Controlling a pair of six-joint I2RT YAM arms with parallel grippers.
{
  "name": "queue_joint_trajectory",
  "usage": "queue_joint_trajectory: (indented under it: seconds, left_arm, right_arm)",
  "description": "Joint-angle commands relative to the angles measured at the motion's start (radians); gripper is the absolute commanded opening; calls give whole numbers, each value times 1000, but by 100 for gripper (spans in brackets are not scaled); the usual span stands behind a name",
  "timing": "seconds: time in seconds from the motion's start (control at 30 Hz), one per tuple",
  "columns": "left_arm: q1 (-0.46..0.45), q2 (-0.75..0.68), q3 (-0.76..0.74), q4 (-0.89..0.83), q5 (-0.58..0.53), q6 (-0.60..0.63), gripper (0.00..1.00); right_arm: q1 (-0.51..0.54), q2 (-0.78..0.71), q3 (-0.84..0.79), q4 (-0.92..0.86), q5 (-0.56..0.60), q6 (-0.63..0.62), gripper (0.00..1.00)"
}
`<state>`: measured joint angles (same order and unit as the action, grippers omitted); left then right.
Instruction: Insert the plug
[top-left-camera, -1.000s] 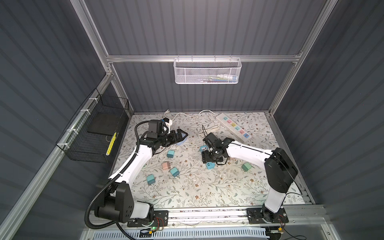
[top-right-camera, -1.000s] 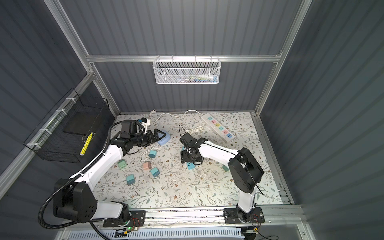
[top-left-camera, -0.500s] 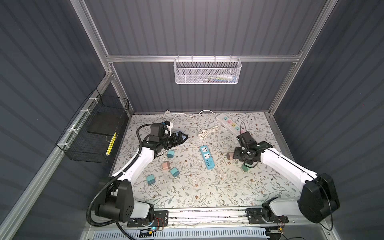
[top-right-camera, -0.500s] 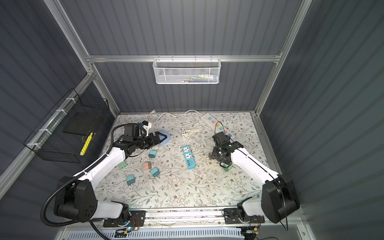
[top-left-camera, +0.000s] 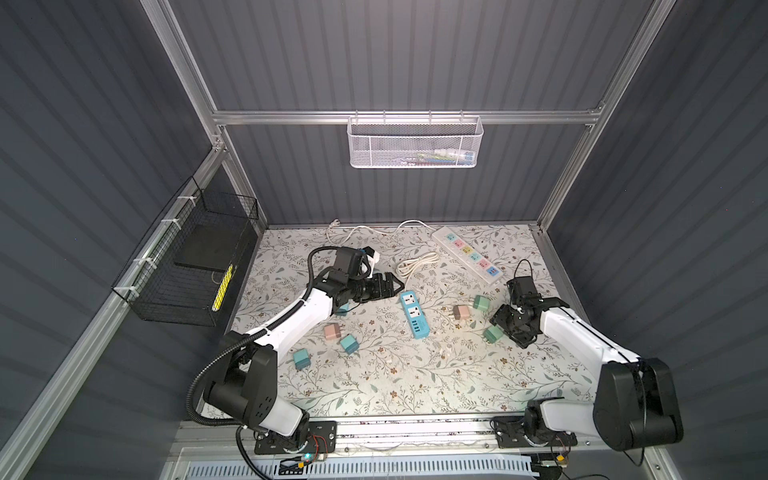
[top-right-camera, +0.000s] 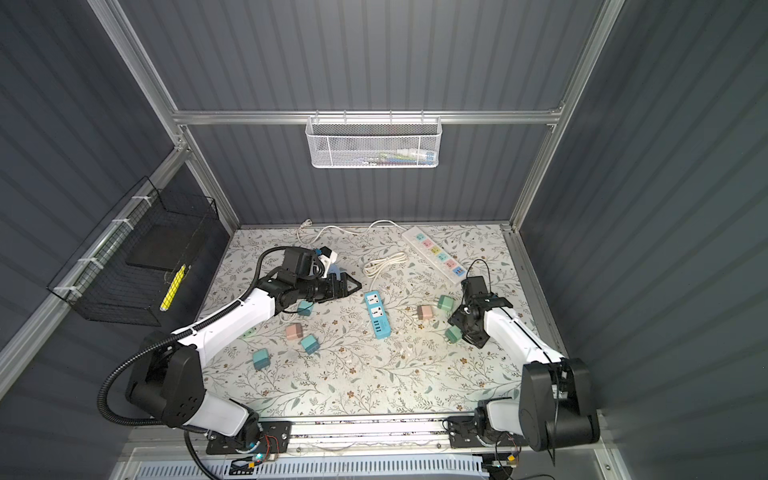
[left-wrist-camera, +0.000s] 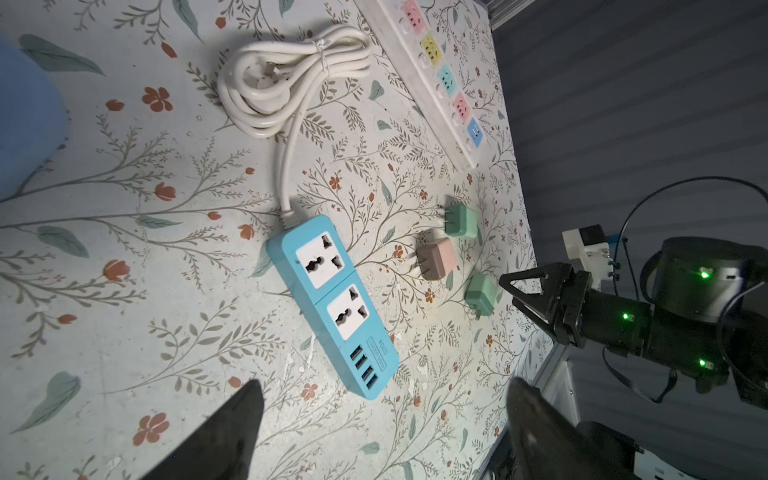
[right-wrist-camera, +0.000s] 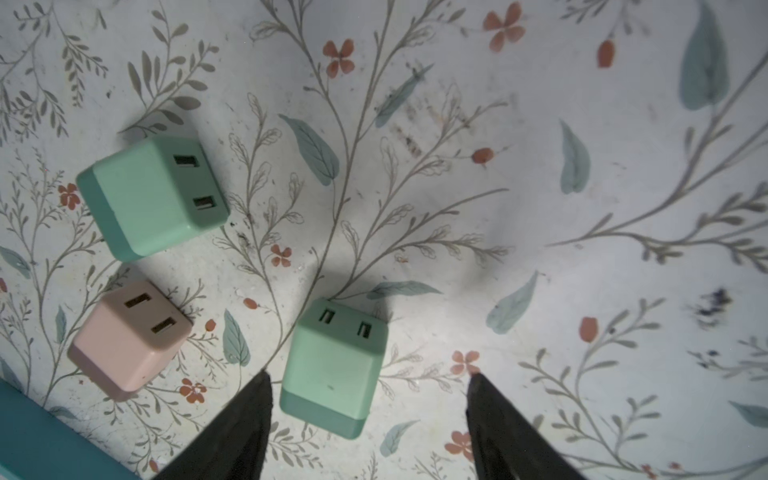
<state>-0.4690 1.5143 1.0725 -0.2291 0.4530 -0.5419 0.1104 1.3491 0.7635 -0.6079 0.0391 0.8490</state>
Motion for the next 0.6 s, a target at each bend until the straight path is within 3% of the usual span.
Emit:
queue_joint_trajectory:
  seconds: [0.0, 0.57]
  left_arm:
    - [-2, 4, 26, -46, -23, 30, 91]
    - [-2, -8, 35, -92, -36, 54, 91]
  right_arm:
    - [-4, 40, 23, 34, -36, 40, 74]
    - [24, 85, -58, 115, -52, 94, 56]
